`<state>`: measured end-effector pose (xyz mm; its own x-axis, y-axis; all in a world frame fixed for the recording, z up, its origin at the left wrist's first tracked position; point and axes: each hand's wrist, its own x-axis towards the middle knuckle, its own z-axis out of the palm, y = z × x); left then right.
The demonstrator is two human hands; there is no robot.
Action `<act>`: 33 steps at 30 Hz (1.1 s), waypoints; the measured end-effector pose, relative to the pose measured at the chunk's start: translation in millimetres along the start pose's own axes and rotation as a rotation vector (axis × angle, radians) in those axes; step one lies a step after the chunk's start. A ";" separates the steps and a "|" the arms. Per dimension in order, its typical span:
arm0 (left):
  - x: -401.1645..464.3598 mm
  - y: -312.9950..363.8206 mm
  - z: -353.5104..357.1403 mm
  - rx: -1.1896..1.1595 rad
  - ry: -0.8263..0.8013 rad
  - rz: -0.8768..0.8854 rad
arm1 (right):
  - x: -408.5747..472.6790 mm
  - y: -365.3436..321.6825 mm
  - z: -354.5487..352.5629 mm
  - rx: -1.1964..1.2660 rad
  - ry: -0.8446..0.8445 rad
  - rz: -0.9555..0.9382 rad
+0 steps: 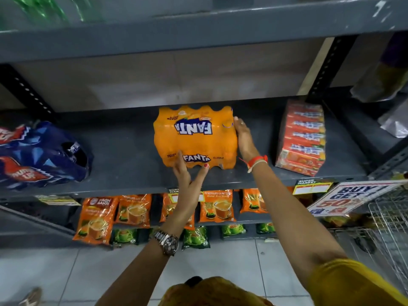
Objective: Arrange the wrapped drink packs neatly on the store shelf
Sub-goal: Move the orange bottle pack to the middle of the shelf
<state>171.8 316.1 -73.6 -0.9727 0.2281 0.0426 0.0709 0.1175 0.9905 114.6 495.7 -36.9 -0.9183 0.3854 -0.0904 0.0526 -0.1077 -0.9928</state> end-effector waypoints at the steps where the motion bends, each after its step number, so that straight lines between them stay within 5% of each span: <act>1: 7.9 3.9 -1.9 0.009 -0.009 -0.007 | -6.5 4.0 1.2 0.018 0.042 -0.002; 8: 82.0 40.1 -48.6 0.084 -0.294 -0.130 | -72.2 39.9 53.8 -0.042 0.460 -0.137; 12: 97.8 48.3 -80.8 0.007 -0.355 -0.325 | -118.8 36.8 119.0 -0.168 0.522 -0.160; 14: 104.0 45.6 -94.2 0.005 -0.161 -0.405 | -132.0 40.1 134.1 -0.338 0.300 -0.127; 16: 109.1 36.3 -107.3 -0.029 0.208 -0.377 | -139.4 42.6 134.3 -0.532 -0.146 -0.046; 18: 98.8 28.5 -116.8 -0.108 0.560 -0.186 | -130.1 42.7 132.4 -0.335 -0.171 -0.150; 20: 77.5 16.6 -116.2 -0.138 0.721 -0.034 | -114.5 38.4 130.1 -0.219 -0.034 -0.230; 25: 20.5 -3.6 -80.1 -0.233 0.462 0.005 | -51.5 6.4 100.3 -0.158 0.320 -0.288; 28: 15.3 -11.4 -72.2 -0.165 0.297 0.010 | -10.5 -13.3 85.3 -0.251 0.190 -0.096; 33: 30.8 -6.5 -82.2 0.017 0.310 0.033 | -5.0 -23.8 79.0 -0.262 0.034 0.086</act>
<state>123.2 242.9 -68.0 -0.9906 -0.0732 0.1153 0.1050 0.1315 0.9857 86.9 423.9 -6.6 -0.8927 0.4159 -0.1736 0.2337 0.0978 -0.9674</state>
